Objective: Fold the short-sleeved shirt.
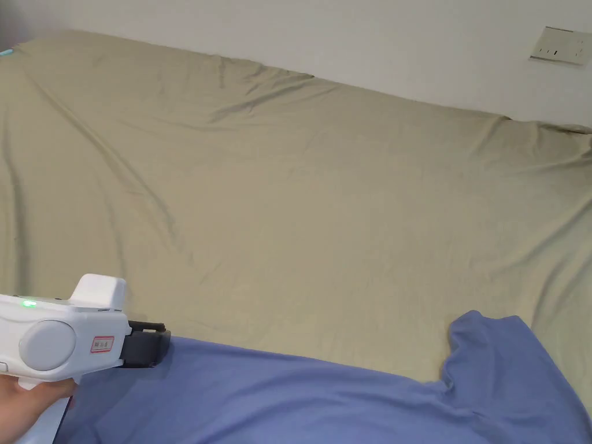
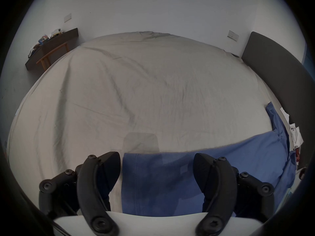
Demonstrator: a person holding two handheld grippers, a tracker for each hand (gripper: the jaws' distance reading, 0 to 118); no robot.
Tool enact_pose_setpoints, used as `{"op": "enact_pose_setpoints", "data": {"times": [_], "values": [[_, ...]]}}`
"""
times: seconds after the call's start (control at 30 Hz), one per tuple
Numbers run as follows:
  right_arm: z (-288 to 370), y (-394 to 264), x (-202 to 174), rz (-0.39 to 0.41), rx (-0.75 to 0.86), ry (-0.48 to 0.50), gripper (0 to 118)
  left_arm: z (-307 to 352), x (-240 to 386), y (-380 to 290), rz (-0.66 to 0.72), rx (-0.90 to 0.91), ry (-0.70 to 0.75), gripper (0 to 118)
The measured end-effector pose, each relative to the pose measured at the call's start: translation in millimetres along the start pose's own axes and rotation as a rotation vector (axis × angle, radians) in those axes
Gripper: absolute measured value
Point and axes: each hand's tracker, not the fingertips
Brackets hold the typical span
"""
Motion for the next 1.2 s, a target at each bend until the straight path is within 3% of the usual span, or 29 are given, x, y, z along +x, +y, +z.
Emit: {"op": "enact_pose_setpoints", "data": {"times": [0.13, 0.23, 0.27, 0.43, 0.67, 0.77, 0.83, 0.9, 0.97, 1.17, 1.2], "values": [[-3.1, 0.8, 1.9, -0.006, -0.009, -0.004, 2, -3.3, 3.5, -6.0, -0.011, -0.029, 0.002, 76], [-3.7, -0.1, 1.6, -0.01, -0.015, -0.002, 2, 6.4, 5.2, -4.9, -0.027, -0.001, -0.007, 13], [-4.2, -0.6, 2.4, -0.017, -0.016, 0.003, 2, 9.2, 6.3, -4.4, -0.031, 0.009, -0.015, 6], [-10.8, 10.2, 22.5, -0.066, -0.002, 0.019, 2, 17.4, 14.7, -1.8, -0.057, 0.015, -0.019, 5], [-36.4, 55.6, 90.9, -0.176, 0.064, -0.111, 2, 38.1, 22.3, 4.1, -0.106, 0.027, 0.001, 5], [-61.8, 73.0, 114.5, -0.161, 0.046, -0.139, 2, 45.5, 28.4, 6.1, -0.143, 0.039, 0.014, 5], [-82.0, 82.5, 125.7, -0.12, -0.002, -0.137, 10, 47.1, 31.5, 6.0, -0.171, 0.036, 0.026, 5], [-99.7, 90.2, 136.2, -0.111, -0.05, -0.113, 34, 46.8, 32.0, 6.0, -0.182, 0.031, 0.031, 5], [-116.9, 96.9, 144.8, -0.133, -0.105, -0.094, 49, 44.8, 30.5, 7.2, -0.179, 0.02, 0.033, 5], [-150.2, 109.1, 150.3, -0.138, -0.145, -0.129, 51, 41.1, 34.2, 8.9, -0.18, 0.004, 0.04, 5], [-154.4, 110.8, 150.1, -0.133, -0.16, -0.136, 44, 40.5, 35.5, 8.8, -0.187, 0.0, 0.045, 5]]}}
